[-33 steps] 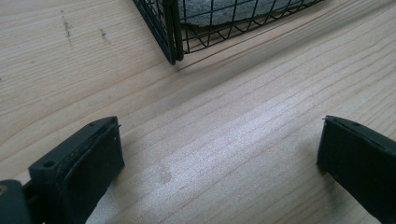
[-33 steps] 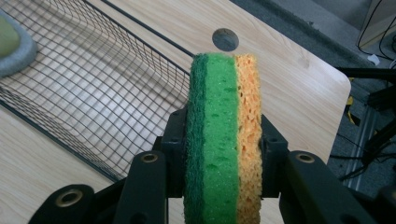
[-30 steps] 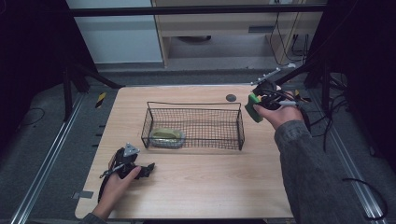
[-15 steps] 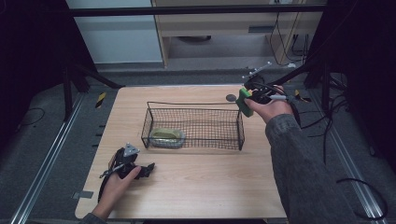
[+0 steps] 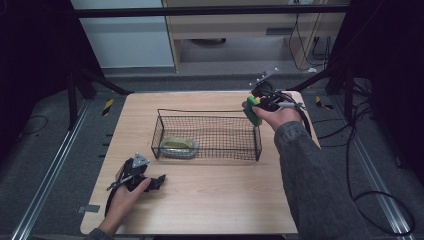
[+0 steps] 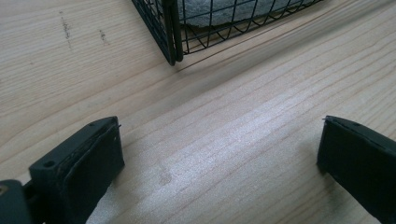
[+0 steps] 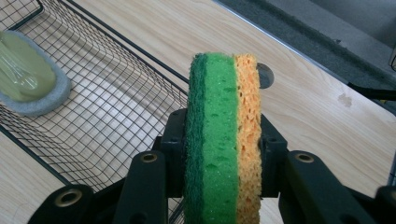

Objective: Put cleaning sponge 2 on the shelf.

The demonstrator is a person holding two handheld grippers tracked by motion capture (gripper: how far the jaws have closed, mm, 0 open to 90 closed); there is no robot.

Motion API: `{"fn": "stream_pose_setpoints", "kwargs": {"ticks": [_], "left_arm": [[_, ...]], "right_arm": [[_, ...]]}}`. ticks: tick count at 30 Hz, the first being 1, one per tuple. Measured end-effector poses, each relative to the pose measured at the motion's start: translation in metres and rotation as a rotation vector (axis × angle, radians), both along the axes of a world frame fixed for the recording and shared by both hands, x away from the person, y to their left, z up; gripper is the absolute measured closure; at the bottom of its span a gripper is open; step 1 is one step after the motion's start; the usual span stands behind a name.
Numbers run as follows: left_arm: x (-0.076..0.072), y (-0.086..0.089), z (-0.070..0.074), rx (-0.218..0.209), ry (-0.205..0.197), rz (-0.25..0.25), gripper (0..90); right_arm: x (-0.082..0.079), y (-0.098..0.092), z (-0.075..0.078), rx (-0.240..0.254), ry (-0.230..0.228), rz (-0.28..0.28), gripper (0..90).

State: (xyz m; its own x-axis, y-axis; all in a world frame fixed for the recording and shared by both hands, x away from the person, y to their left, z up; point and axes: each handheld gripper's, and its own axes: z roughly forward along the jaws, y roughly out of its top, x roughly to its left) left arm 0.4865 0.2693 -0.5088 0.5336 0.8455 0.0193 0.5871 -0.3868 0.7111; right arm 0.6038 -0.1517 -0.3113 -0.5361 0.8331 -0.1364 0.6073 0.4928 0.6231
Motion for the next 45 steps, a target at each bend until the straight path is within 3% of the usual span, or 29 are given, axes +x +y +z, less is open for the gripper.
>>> {"fn": "stream_pose_setpoints", "kwargs": {"ticks": [21,29,45], "left_arm": [[0.000,0.000,0.000,-0.001,-0.002,0.001,0.0],[0.000,0.000,0.000,-0.001,-0.002,0.000,0.0],[0.001,0.000,0.000,-0.001,-0.002,-0.001,0.0]], "right_arm": [[0.009,0.006,-0.037,0.028,0.055,0.025,64.1],[0.014,0.006,-0.049,0.016,0.070,0.035,64.1],[0.019,0.001,-0.062,0.006,0.094,0.030,64.0]]}}
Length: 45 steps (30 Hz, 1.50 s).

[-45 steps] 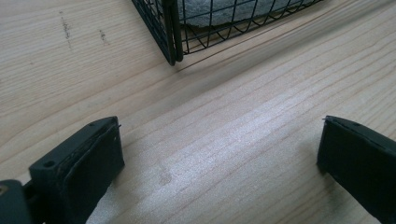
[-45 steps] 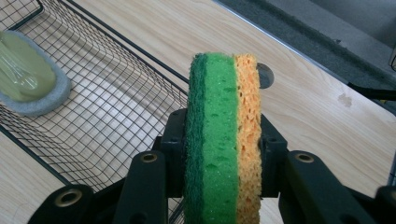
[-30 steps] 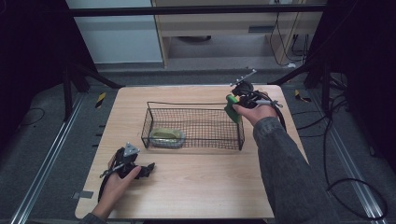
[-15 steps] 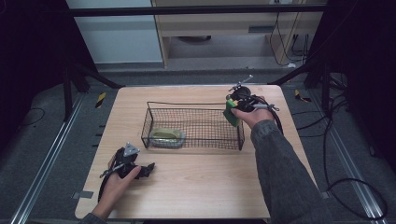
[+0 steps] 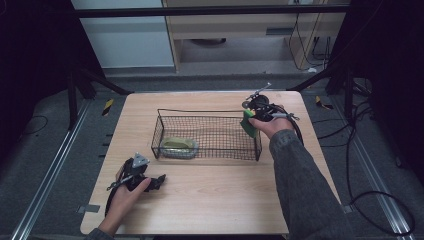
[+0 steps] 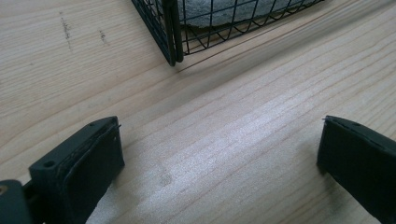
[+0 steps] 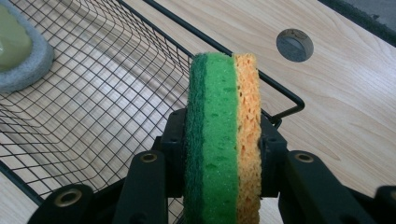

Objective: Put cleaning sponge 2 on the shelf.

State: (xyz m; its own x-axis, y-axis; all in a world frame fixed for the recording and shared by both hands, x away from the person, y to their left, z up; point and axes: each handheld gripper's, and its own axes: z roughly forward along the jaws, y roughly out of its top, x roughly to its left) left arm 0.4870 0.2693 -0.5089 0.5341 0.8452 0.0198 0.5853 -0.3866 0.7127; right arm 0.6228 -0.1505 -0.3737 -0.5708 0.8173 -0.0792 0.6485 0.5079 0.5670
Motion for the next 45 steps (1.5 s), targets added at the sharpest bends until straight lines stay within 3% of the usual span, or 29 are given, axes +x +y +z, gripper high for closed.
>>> {"fn": "stream_pose_setpoints", "kwargs": {"ticks": [22,45], "left_arm": [[0.000,0.000,0.000,0.000,0.000,-0.005,0.0],[0.000,0.000,0.000,0.000,-0.001,-0.007,0.0]], "right_arm": [[0.005,0.001,-0.018,-0.017,0.004,-0.006,63.9],[0.006,0.005,-0.023,-0.017,0.004,-0.002,63.9]]}}
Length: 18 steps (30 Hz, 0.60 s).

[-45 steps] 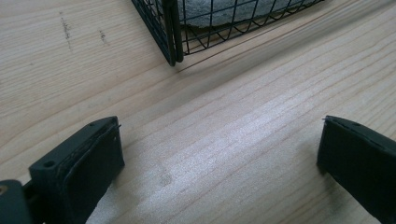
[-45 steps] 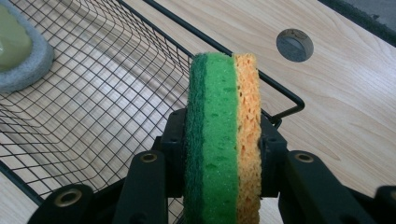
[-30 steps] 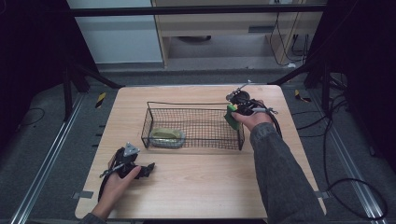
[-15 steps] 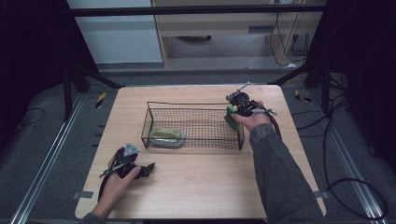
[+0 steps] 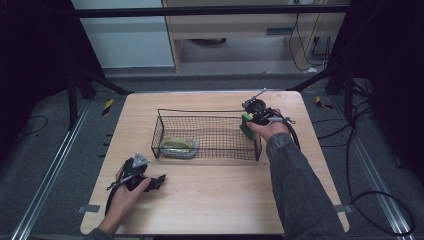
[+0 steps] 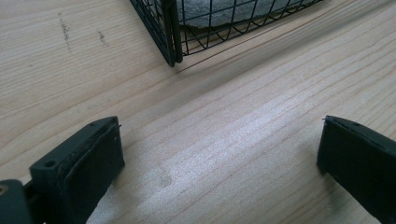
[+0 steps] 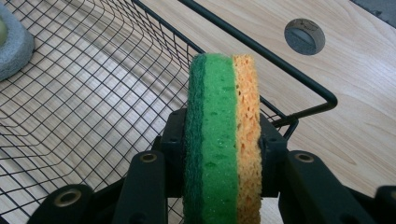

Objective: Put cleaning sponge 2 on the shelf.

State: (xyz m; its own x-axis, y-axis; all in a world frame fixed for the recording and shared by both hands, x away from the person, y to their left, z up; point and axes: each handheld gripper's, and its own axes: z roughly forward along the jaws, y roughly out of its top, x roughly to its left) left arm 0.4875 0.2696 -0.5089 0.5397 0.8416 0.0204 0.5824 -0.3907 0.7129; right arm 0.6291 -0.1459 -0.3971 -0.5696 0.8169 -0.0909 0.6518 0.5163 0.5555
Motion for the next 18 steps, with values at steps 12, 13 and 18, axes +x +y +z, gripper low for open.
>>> {"fn": "stream_pose_setpoints", "kwargs": {"ticks": [12,13,18], "left_arm": [[0.0001,0.0000,0.0000,0.000,-0.001,0.000,0.0],[0.0001,-0.0001,-0.0001,0.000,-0.001,0.000,0.0],[0.0001,0.0000,0.0000,0.000,-0.001,0.000,0.0]], "right_arm": [[0.0006,0.0030,-0.0031,0.023,0.009,0.003,63.9],[0.0005,0.0039,-0.0033,0.027,0.010,0.007,63.9],[0.0015,0.0088,-0.0064,-0.028,0.005,0.011,63.8]]}}
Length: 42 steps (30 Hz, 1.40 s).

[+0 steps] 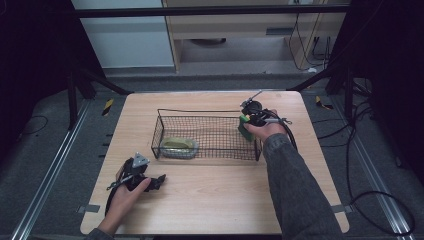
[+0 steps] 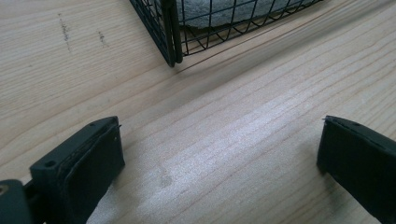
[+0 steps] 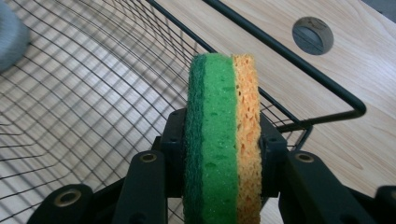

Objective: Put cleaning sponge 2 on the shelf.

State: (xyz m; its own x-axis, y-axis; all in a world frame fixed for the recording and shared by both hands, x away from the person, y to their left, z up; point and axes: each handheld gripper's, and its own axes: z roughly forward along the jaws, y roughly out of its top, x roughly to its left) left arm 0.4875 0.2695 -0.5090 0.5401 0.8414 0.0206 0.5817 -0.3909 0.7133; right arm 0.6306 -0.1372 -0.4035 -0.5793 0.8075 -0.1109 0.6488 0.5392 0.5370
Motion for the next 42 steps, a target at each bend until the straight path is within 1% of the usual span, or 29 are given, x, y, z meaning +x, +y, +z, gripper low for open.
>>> {"fn": "stream_pose_setpoints", "kwargs": {"ticks": [3,6,9,11,14,15,18,21,26,29,32,34,38,40,42], "left_arm": [[0.000,0.000,0.000,0.000,0.000,0.000,0.0],[0.000,0.000,0.000,0.000,0.000,-0.001,0.0],[0.000,0.000,0.000,0.000,0.000,-0.001,0.0],[0.000,0.000,0.000,0.001,-0.001,-0.001,0.0],[0.000,0.000,0.000,0.000,-0.001,0.000,0.0],[0.000,0.000,0.000,-0.001,0.000,0.000,0.0],[0.000,0.000,0.000,-0.002,0.001,0.001,0.0],[0.000,0.000,0.000,-0.002,0.001,0.002,0.0],[0.001,-0.001,0.000,-0.003,0.002,0.004,0.0],[0.001,-0.001,0.000,-0.003,0.002,0.005,0.0],[0.001,-0.001,0.000,0.001,0.003,0.003,0.0],[0.002,-0.001,0.000,0.002,0.003,0.002,0.0],[0.002,-0.001,0.000,0.004,0.001,0.002,0.0],[0.001,-0.001,0.000,0.006,-0.001,0.000,0.0],[0.001,0.000,0.000,0.005,-0.001,-0.001,0.0]], "right_arm": [[0.001,-0.002,-0.003,-0.016,0.004,-0.006,63.7],[0.002,-0.002,-0.005,-0.008,0.005,-0.009,63.5],[0.002,0.000,-0.006,-0.014,0.006,-0.008,62.5],[0.002,0.001,-0.007,-0.021,0.009,-0.005,59.8],[0.000,0.003,-0.006,-0.018,0.009,-0.004,54.5],[-0.002,0.004,-0.005,-0.015,0.009,-0.008,53.8],[-0.007,0.004,-0.002,-0.003,-0.001,0.004,56.2],[-0.013,0.004,0.002,0.009,0.001,0.005,56.0],[-0.022,0.004,0.008,0.035,0.006,0.023,57.3],[-0.026,0.008,0.008,0.038,0.011,0.040,56.9],[-0.027,0.012,0.006,0.057,0.021,0.054,56.1],[-0.027,0.016,0.003,0.055,0.027,0.065,55.2],[-0.028,0.023,-0.001,0.056,0.039,0.073,49.1],[-0.029,0.026,-0.001,0.072,0.046,0.075,43.9],[-0.031,0.029,0.000,0.077,0.036,0.077,40.0]]}}
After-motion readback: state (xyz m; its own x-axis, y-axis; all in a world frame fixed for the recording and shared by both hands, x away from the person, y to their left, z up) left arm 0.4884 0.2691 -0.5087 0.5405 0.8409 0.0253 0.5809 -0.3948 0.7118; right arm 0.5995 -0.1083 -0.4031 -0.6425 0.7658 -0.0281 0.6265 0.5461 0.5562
